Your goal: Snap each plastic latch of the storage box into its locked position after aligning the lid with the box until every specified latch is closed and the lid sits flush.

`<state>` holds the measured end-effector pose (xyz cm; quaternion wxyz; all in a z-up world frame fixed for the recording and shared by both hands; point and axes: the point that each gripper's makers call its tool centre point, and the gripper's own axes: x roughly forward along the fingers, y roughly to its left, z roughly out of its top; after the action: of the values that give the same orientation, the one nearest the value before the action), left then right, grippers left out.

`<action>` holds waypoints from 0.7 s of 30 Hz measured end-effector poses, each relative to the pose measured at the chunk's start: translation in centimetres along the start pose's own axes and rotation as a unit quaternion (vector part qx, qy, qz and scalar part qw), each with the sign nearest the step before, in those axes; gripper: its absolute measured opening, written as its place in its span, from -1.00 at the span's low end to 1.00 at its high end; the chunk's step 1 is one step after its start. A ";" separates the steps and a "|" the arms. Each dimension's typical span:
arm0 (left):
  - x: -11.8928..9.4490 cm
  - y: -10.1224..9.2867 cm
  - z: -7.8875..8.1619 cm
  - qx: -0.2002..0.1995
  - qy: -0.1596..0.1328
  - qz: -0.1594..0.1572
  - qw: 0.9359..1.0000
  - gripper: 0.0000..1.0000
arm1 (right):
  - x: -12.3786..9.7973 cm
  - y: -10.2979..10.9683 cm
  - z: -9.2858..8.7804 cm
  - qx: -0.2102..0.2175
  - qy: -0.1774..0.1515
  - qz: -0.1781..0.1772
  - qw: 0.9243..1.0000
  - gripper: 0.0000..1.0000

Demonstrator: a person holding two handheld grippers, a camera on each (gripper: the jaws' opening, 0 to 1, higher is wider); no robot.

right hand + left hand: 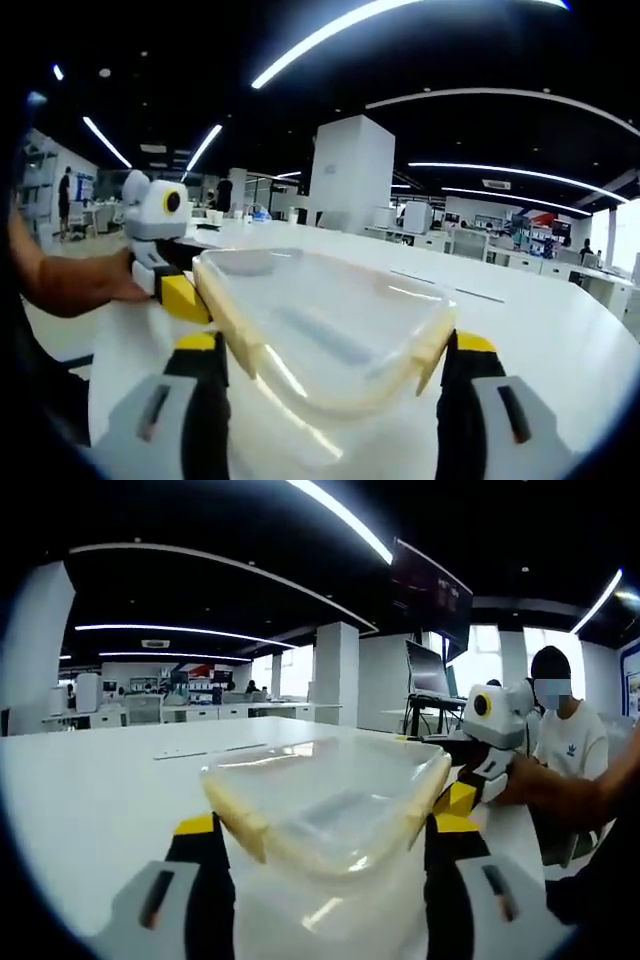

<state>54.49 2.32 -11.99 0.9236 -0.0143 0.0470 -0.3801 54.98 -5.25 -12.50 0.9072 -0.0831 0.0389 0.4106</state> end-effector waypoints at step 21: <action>-0.2 0.6 0.2 -0.002 0.001 0.001 1.000 0.51 | -0.1 0.1 -0.8 0.033 0.017 0.015 0.999 0.46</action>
<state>54.79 2.85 -11.85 0.9238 -0.0158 0.0483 -0.3795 54.87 -5.44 -13.27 0.9024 -0.0590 0.0691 0.4212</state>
